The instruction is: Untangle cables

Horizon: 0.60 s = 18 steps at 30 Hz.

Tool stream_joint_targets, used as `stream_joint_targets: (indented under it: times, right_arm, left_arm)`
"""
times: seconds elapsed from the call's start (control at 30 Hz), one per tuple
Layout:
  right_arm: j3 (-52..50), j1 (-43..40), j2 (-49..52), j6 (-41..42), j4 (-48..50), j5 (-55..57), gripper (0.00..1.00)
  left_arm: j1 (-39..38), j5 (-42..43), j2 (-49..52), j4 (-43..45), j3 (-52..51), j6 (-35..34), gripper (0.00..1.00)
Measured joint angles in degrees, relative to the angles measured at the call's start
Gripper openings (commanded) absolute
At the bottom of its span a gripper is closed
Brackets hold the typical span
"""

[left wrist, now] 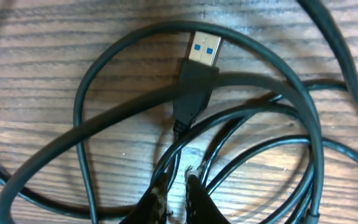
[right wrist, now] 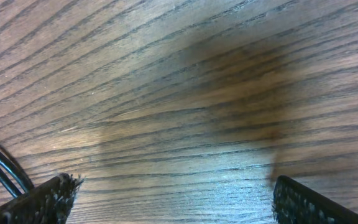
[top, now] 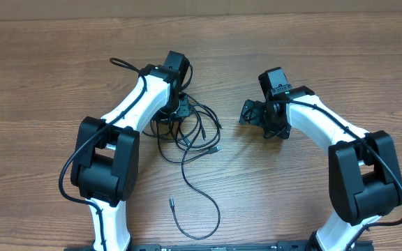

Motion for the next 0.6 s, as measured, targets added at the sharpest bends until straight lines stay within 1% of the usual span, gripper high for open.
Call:
stream_joint_targets:
  times: [0.17, 0.37, 0.6]
  right_arm:
    - [0.00, 0.00, 0.00, -0.02, 0.04, 0.00, 1.00]
    - [0.00, 0.00, 0.00, -0.02, 0.02, 0.00, 1.00]
    - [0.00, 0.00, 0.00, -0.04, 0.02, 0.00, 1.00]
  left_arm:
    - [-0.02, -0.07, 0.00, 2.56, -0.04, -0.17, 0.12]
    - [-1.18, -0.28, 0.00, 3.41, -0.09, -0.20, 0.09]
    - [-2.67, -0.48, 0.00, 4.68, -0.13, -0.17, 0.09]
